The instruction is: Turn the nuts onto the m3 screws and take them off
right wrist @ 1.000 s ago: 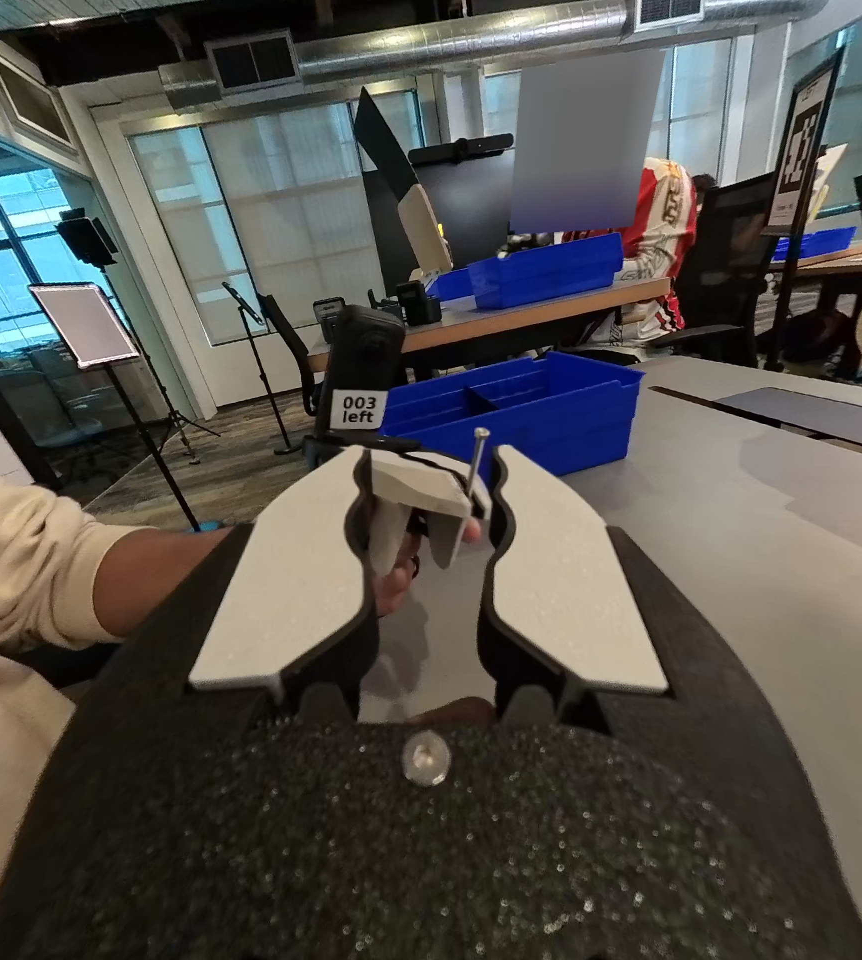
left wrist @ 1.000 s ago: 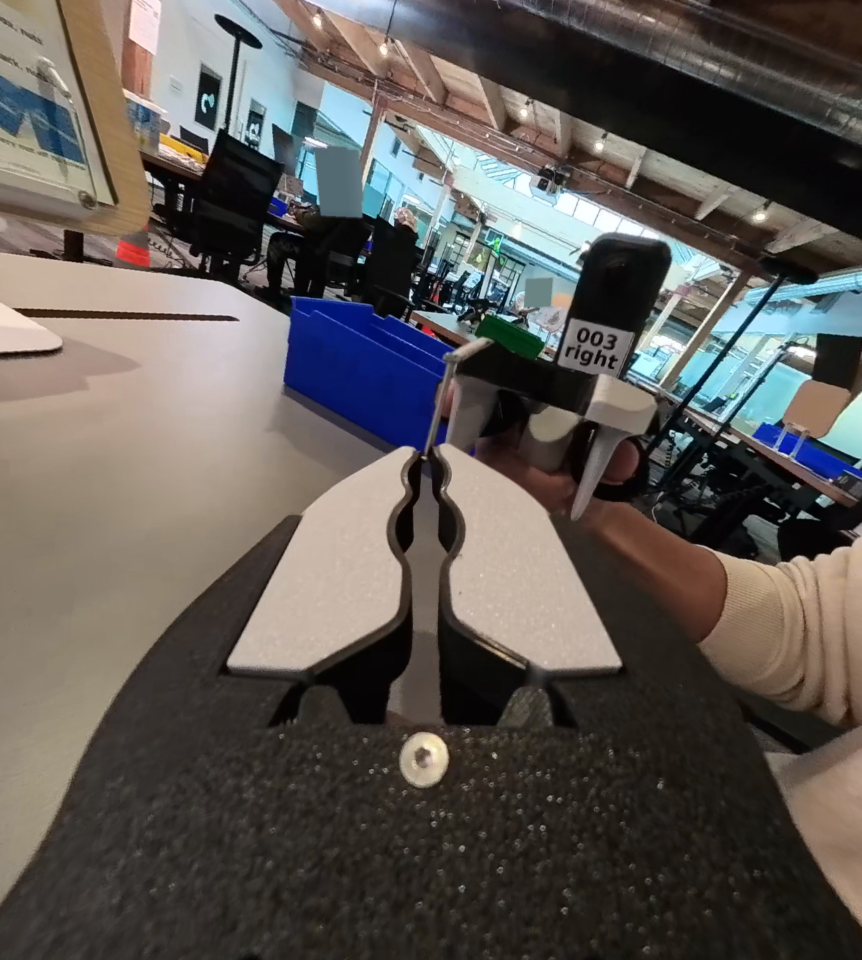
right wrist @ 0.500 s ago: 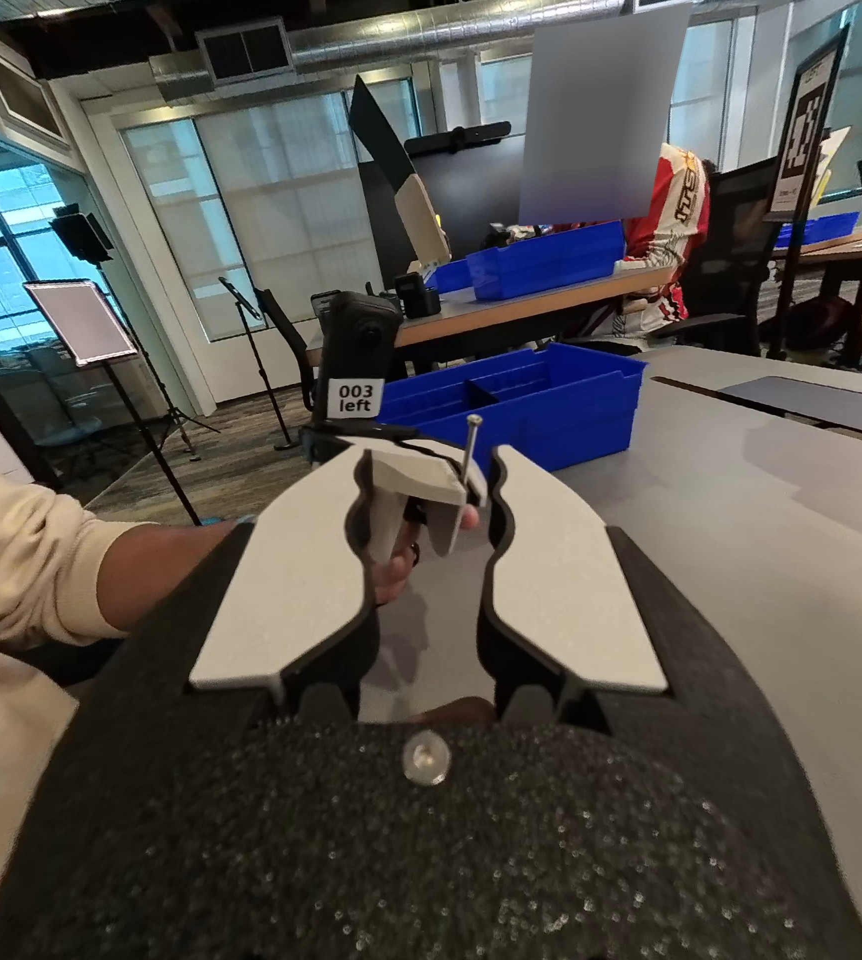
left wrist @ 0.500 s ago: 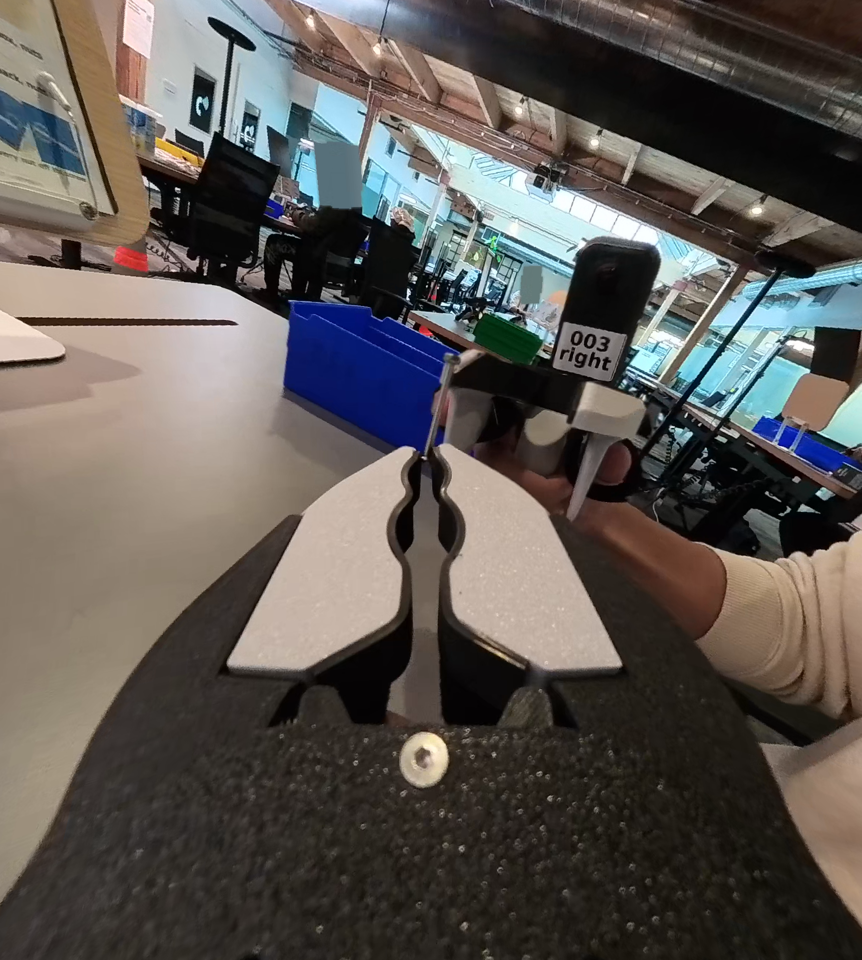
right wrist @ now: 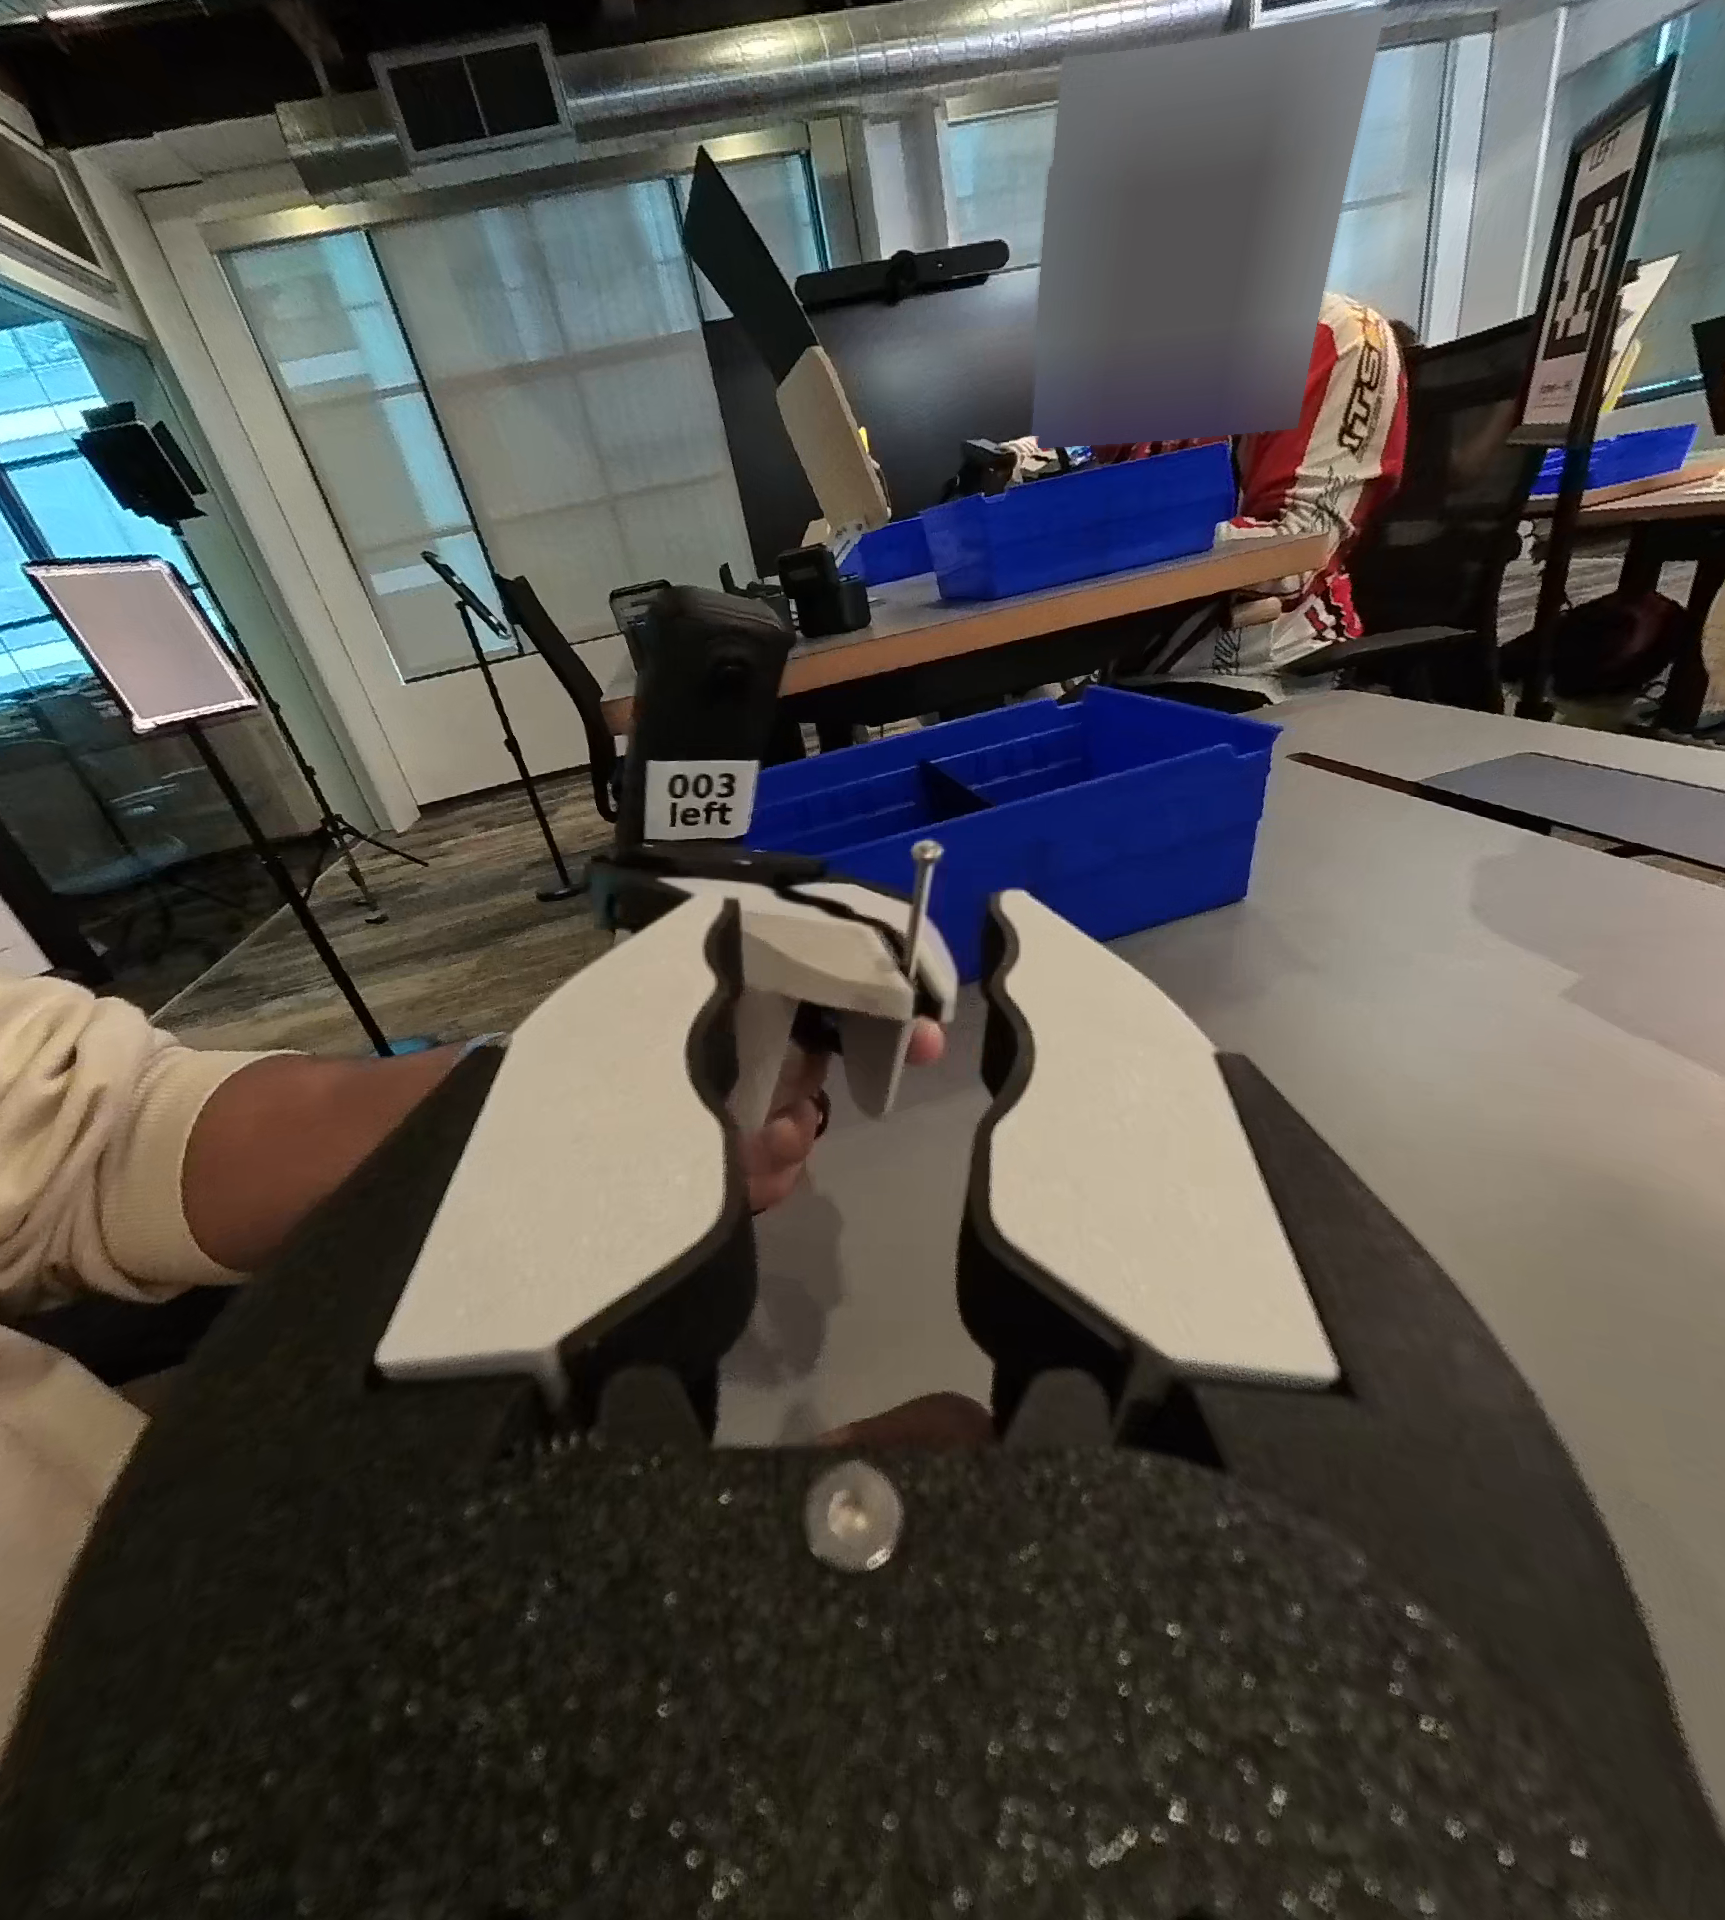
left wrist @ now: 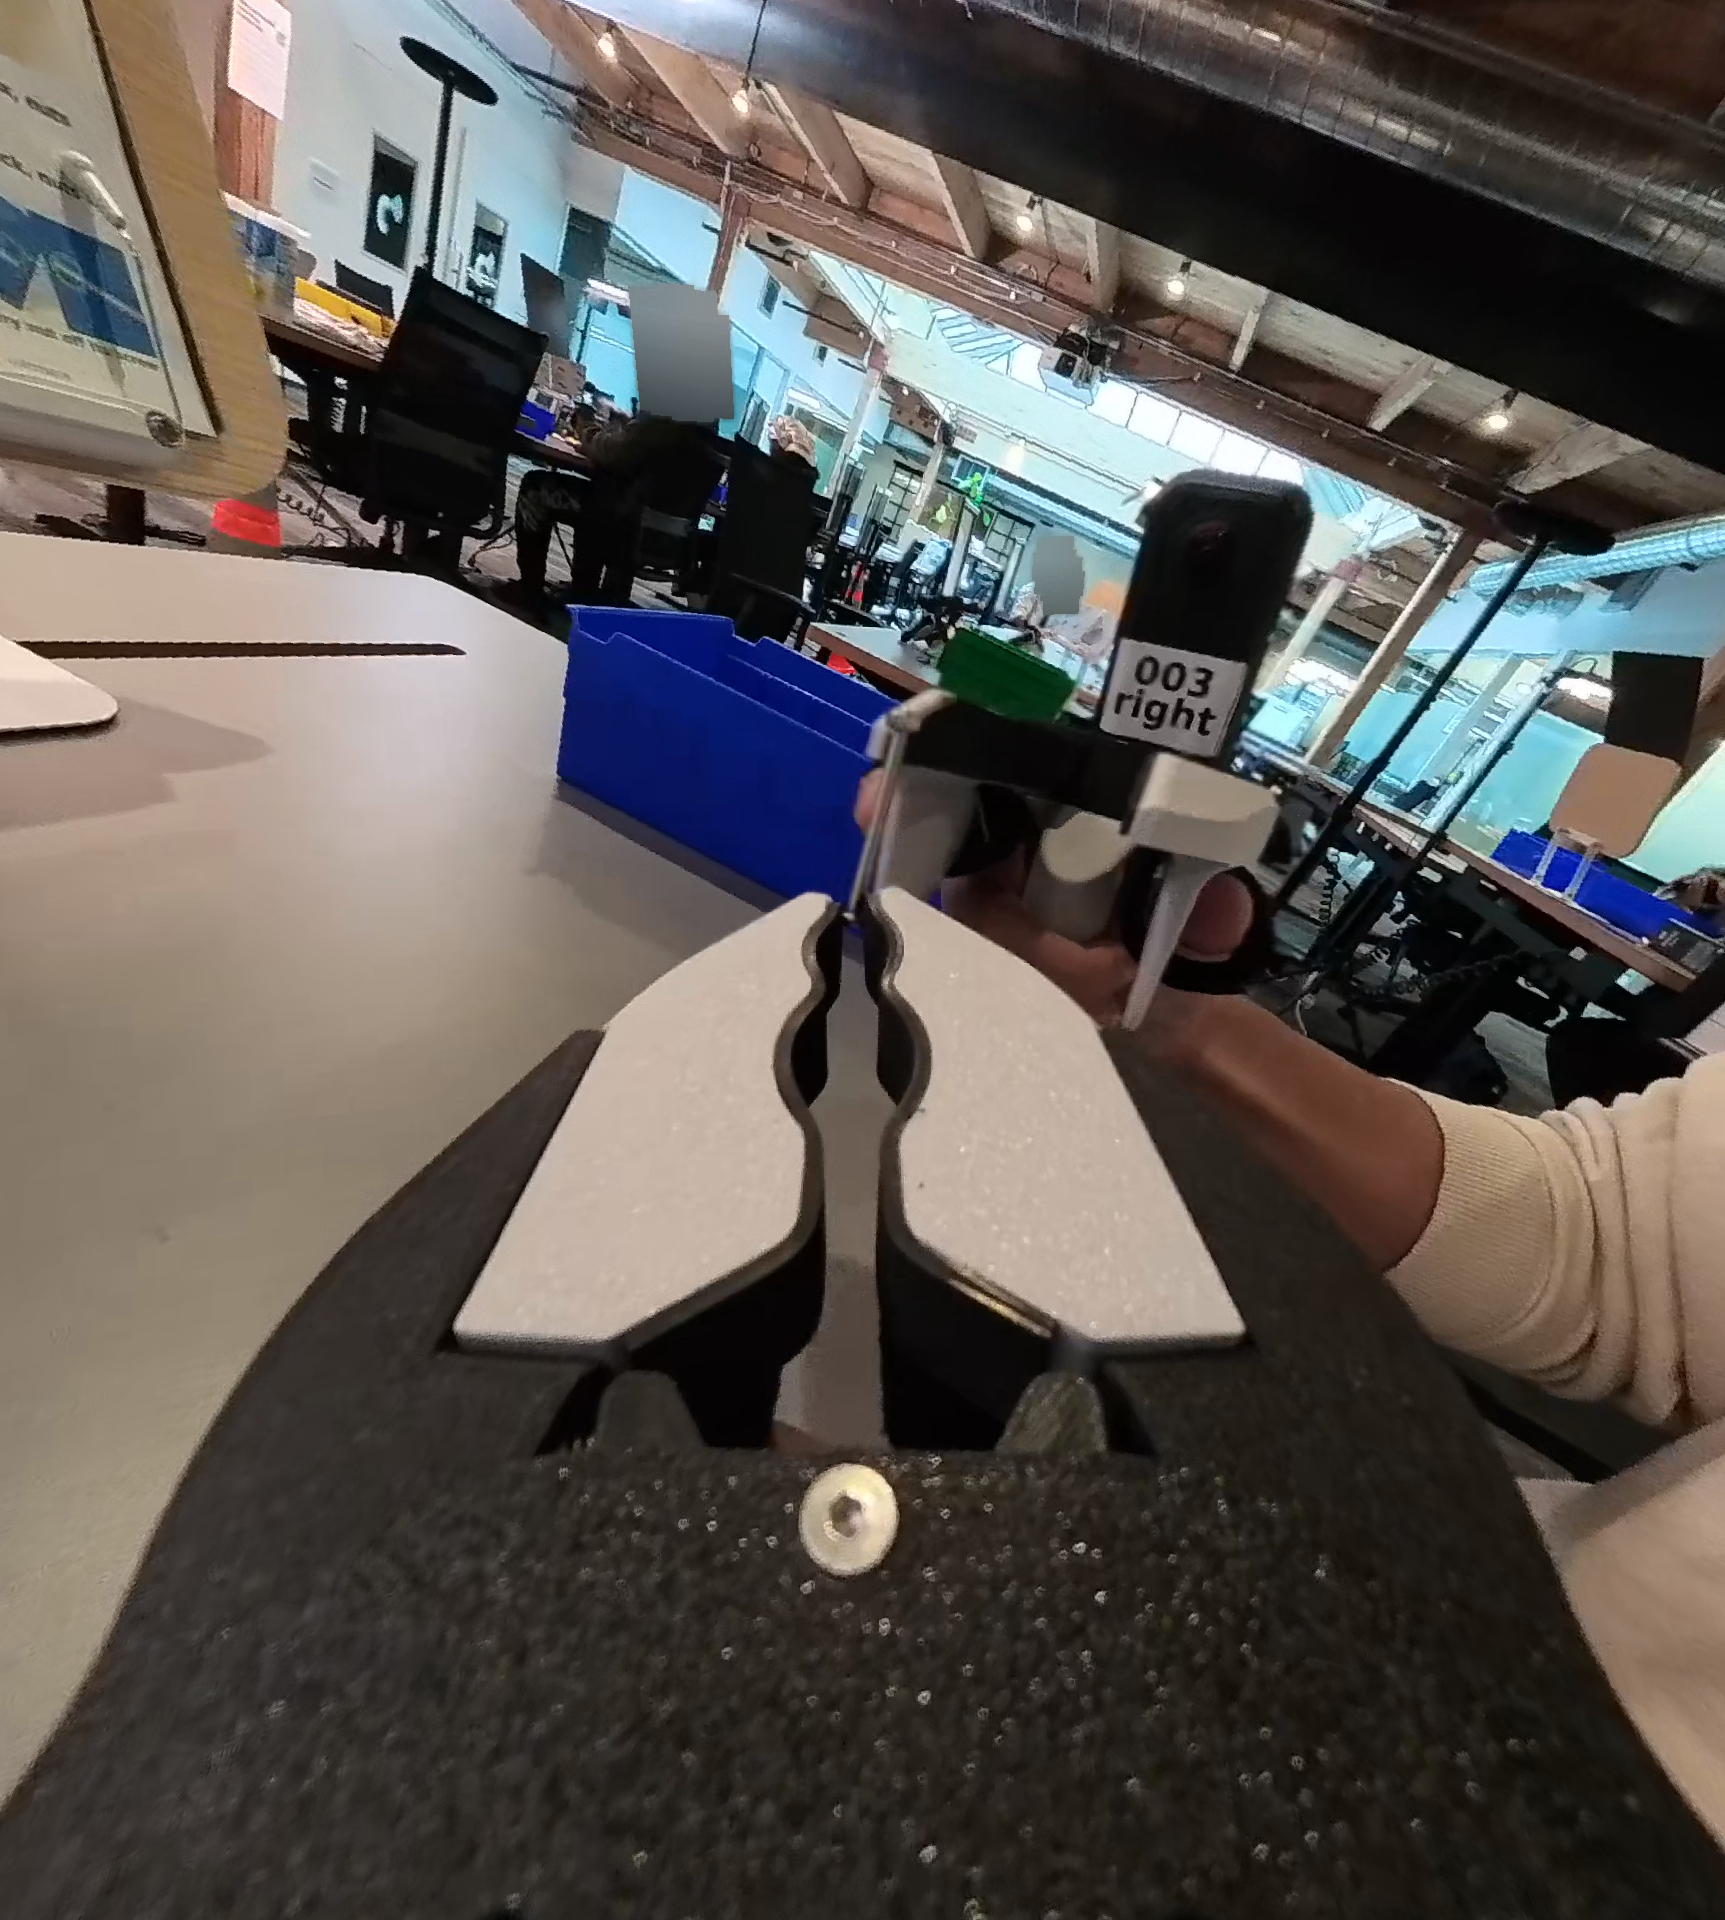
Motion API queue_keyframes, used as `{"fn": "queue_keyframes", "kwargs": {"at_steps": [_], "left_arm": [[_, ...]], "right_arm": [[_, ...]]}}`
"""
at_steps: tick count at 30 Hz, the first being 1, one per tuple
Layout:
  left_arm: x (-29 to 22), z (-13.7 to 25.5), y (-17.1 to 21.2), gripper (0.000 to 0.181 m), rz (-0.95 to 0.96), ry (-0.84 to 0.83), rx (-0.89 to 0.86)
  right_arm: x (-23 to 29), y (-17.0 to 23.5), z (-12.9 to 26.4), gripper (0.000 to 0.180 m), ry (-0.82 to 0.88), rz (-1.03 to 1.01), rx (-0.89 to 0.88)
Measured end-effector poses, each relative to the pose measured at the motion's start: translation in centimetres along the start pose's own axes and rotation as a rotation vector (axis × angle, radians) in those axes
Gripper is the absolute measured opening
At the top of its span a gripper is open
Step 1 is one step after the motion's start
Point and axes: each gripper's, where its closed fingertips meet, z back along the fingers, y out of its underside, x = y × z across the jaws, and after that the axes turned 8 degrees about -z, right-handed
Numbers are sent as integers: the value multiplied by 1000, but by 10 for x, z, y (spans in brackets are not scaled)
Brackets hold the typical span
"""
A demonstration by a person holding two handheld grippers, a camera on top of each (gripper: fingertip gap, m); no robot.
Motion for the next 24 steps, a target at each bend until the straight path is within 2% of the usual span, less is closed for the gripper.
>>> {"fn": "queue_keyframes", "kwargs": {"at_steps": [5, 13, 19, 24], "left_arm": [[-13, -8, 4, 3, -31, 32, 27], [0, -1, -1, 3, -8, 1, 10], [-14, -7, 2, 3, -33, 36, 31], [-4, -3, -1, 3, -19, 10, 21]], "right_arm": [[9, -2, -10, 44, -40, 1, 7], [4, -2, 2, 44, -4, 3, 4], [12, -3, -9, 44, -37, 9, 20], [14, -1, -3, 42, -38, 9, 19]]}}
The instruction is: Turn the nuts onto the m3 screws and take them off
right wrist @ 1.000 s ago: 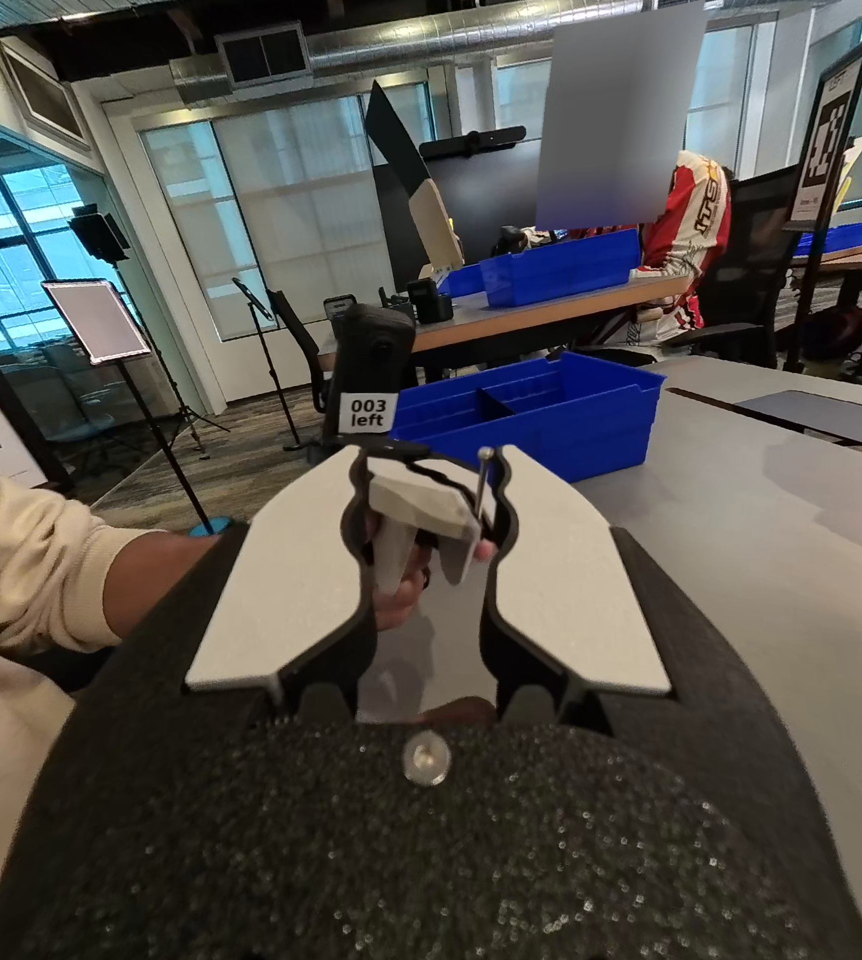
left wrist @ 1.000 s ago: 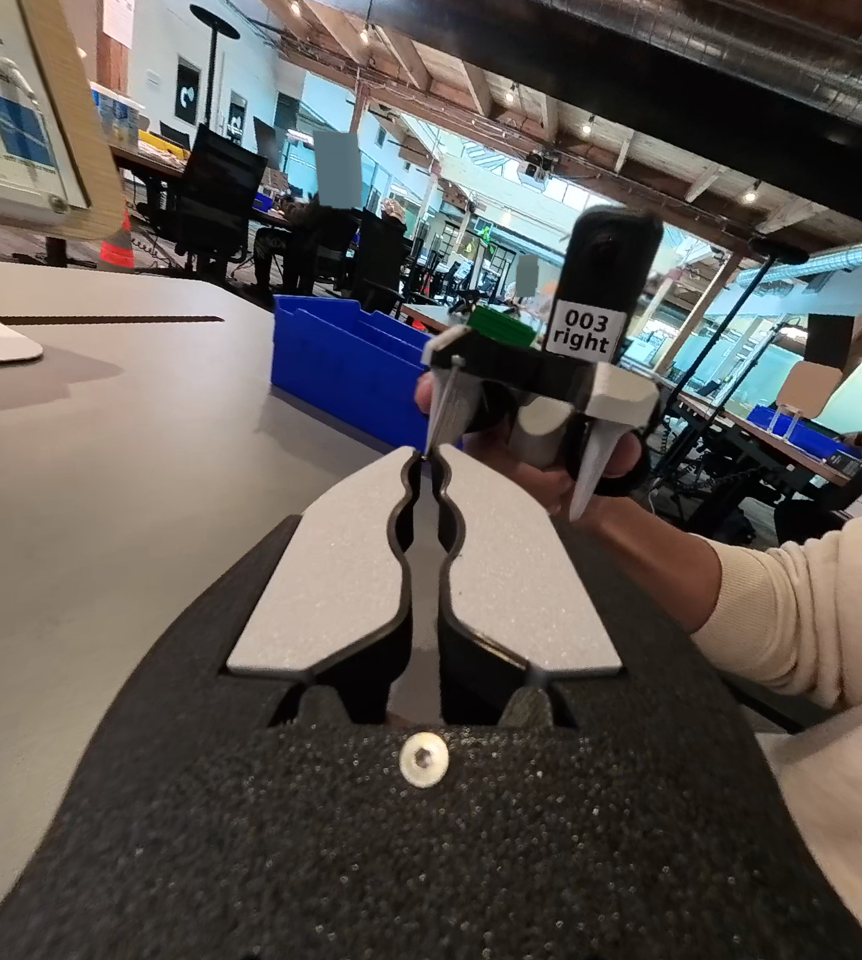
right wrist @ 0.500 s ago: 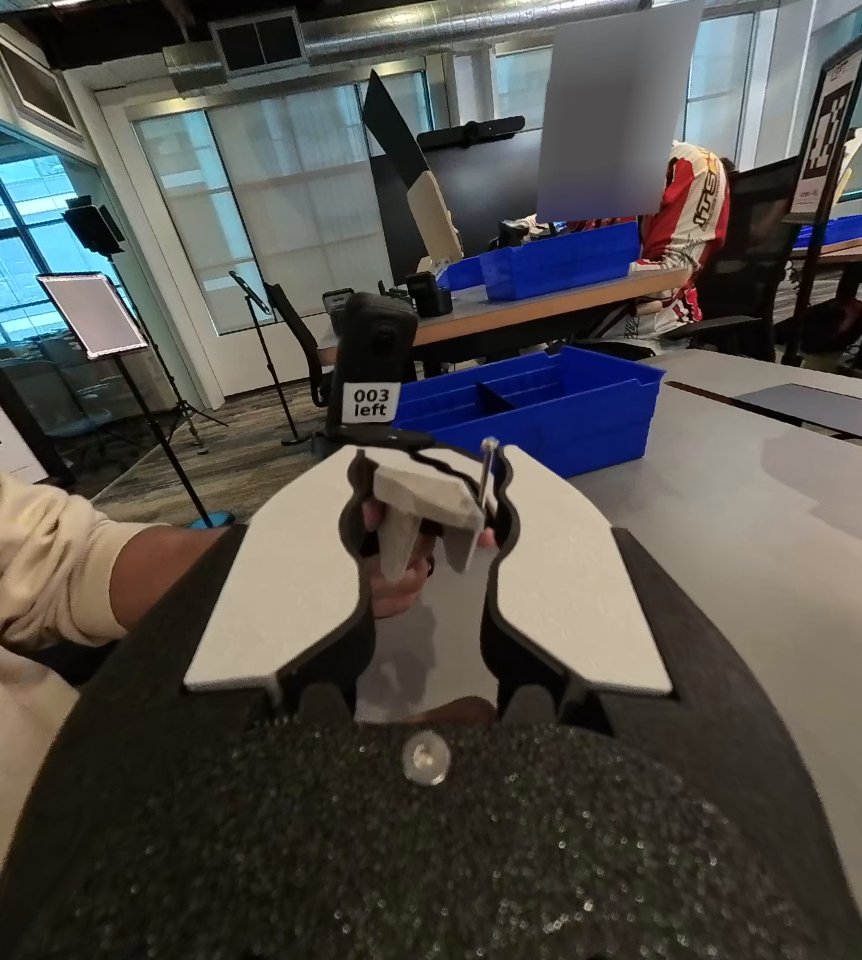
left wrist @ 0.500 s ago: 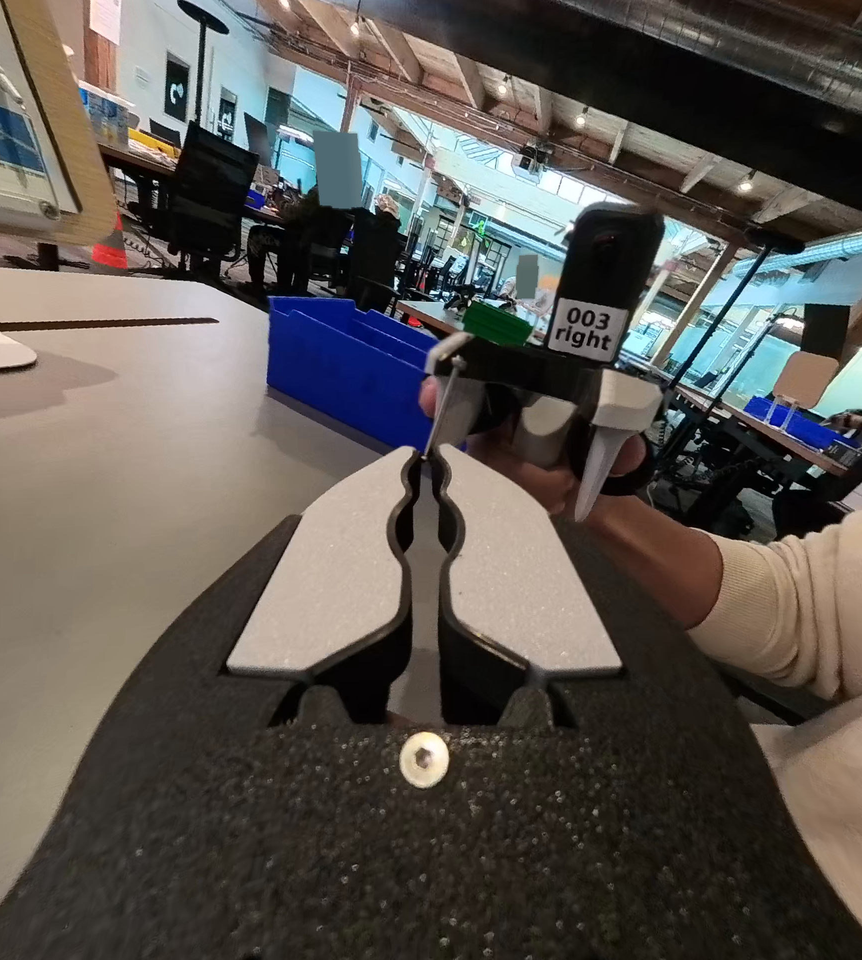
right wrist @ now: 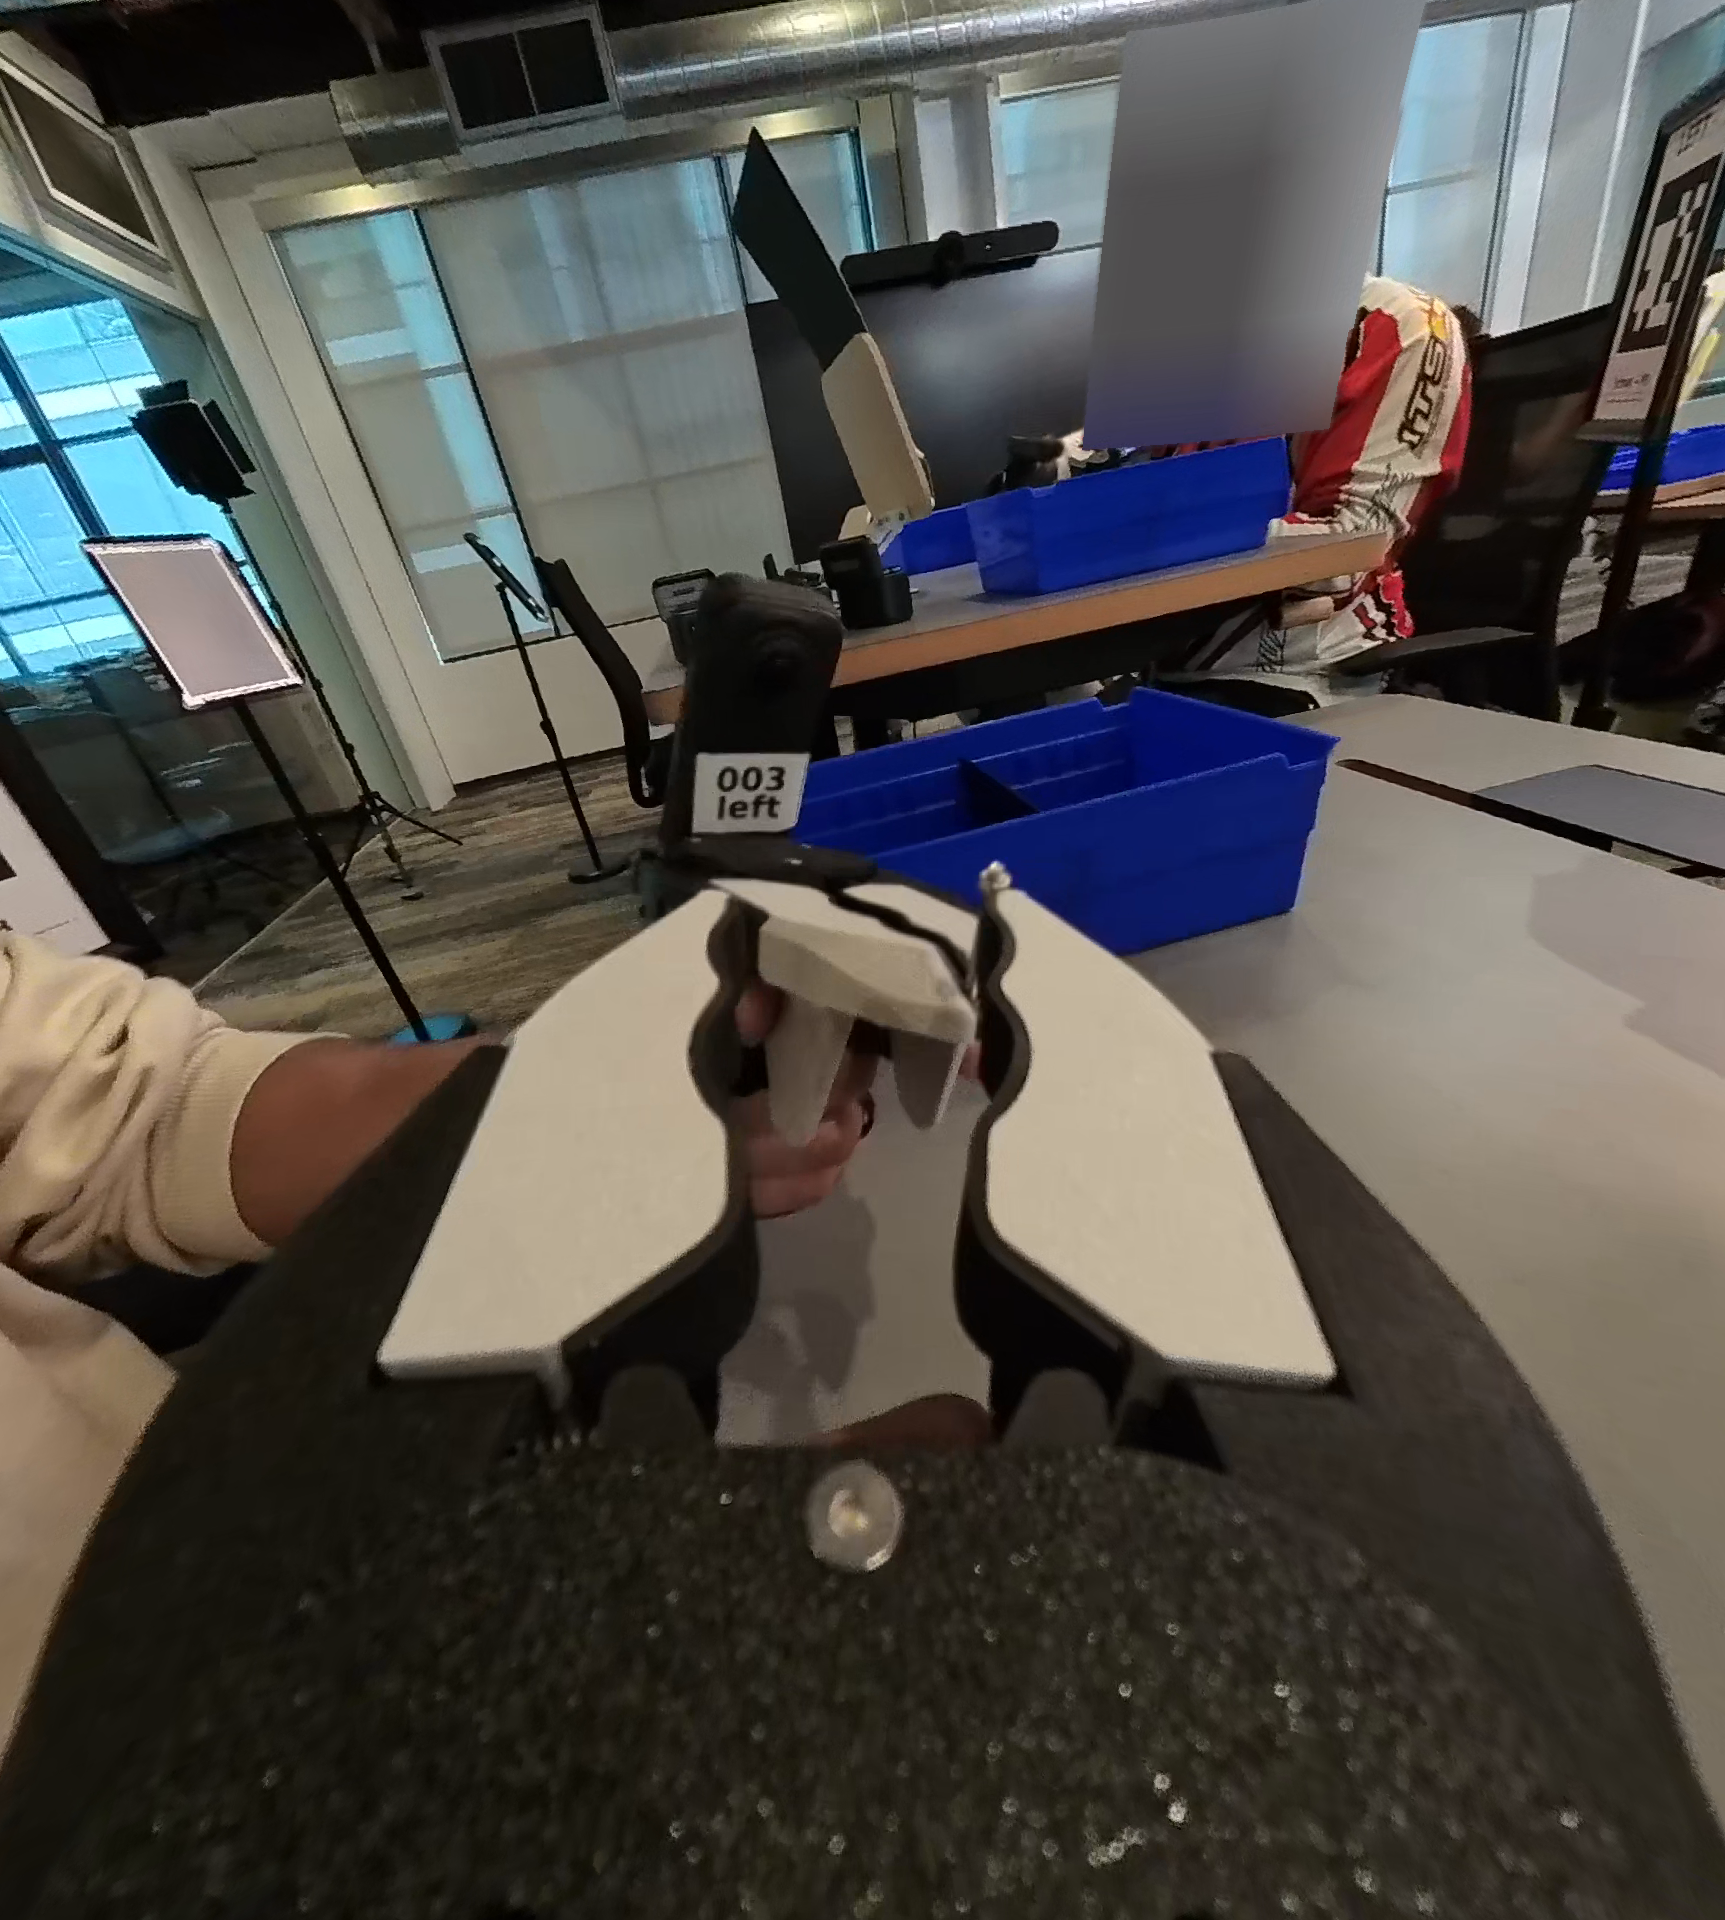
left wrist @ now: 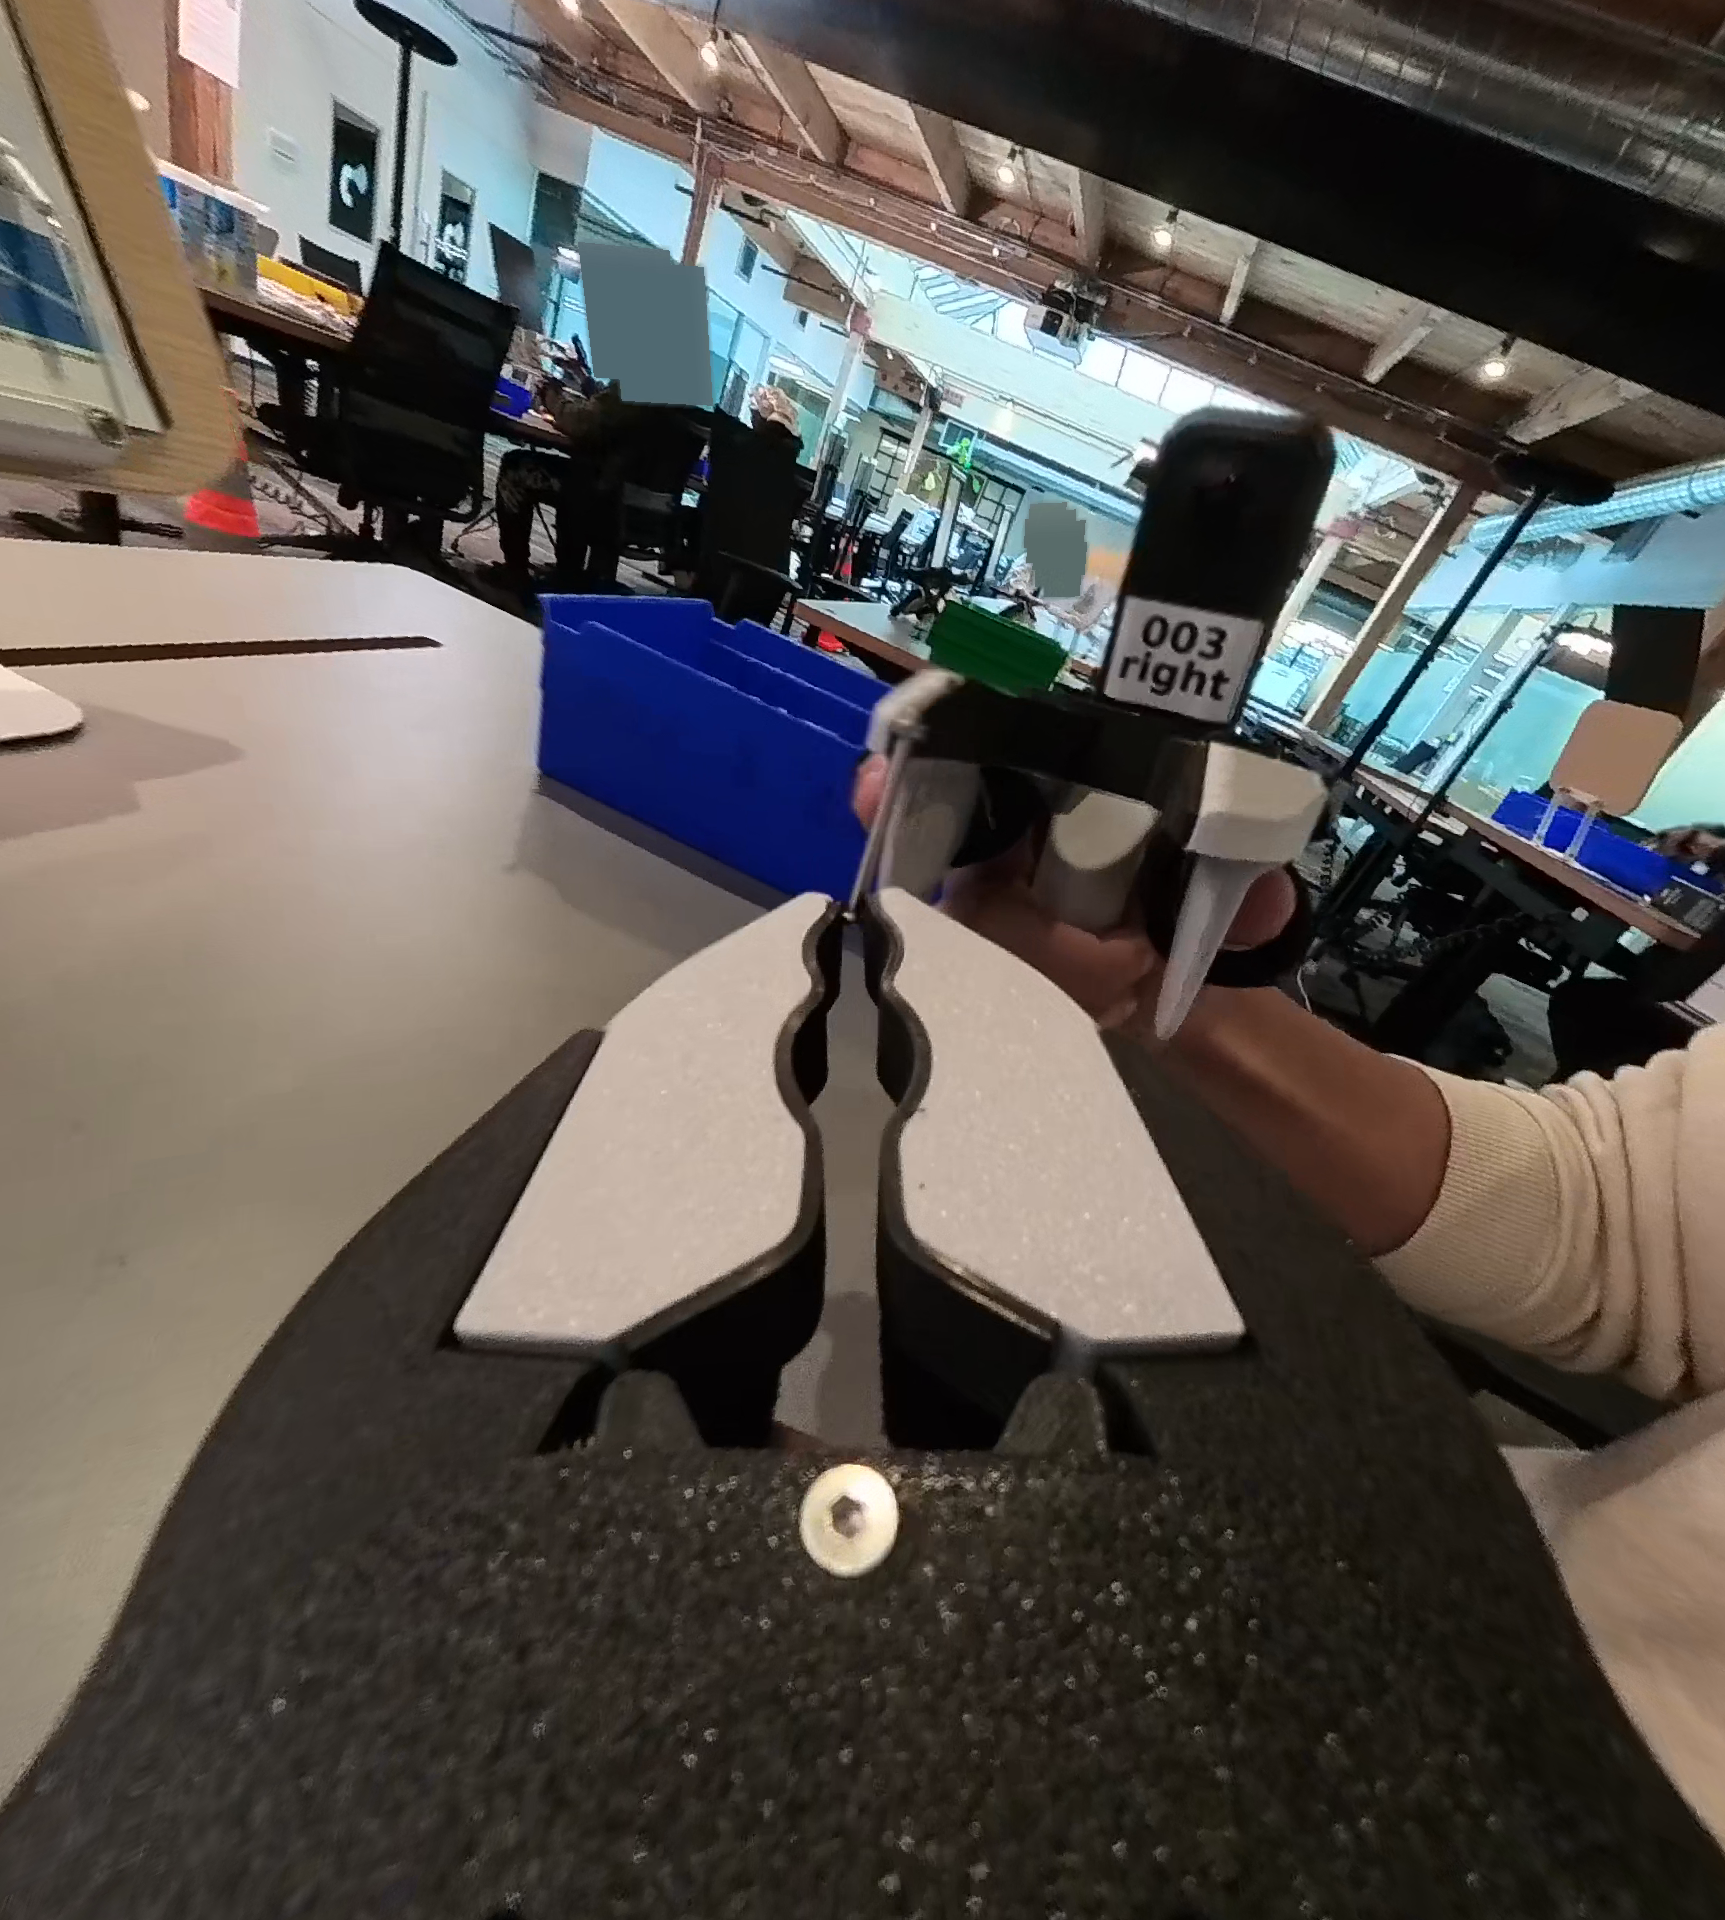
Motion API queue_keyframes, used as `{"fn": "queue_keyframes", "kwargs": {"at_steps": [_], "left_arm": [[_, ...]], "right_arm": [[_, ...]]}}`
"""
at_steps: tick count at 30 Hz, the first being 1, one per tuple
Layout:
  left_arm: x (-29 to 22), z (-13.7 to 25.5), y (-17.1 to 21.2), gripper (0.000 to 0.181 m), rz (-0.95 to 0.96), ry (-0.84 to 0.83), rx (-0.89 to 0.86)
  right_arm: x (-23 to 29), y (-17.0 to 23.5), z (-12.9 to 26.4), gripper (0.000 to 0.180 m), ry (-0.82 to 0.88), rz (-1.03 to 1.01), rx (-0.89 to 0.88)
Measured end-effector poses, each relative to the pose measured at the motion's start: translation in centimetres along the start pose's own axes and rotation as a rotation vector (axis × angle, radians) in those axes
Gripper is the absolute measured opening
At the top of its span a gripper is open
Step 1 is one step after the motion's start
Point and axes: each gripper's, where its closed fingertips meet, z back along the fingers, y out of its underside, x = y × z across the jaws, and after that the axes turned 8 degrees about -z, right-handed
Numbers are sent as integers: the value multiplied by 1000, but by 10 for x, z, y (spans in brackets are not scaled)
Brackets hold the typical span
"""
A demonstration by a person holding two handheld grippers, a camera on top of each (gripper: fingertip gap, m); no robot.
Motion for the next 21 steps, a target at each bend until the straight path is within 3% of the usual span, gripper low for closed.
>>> {"fn": "queue_keyframes", "kwargs": {"at_steps": [12, 21], "left_arm": [[-5, -4, 2, 3, -24, 11, 26], [5, 5, 5, 3, -45, -17, 62]], "right_arm": [[2, 3, -4, 49, 0, -10, 17], [-19, 18, 36, 42, 124, -22, 46]]}}
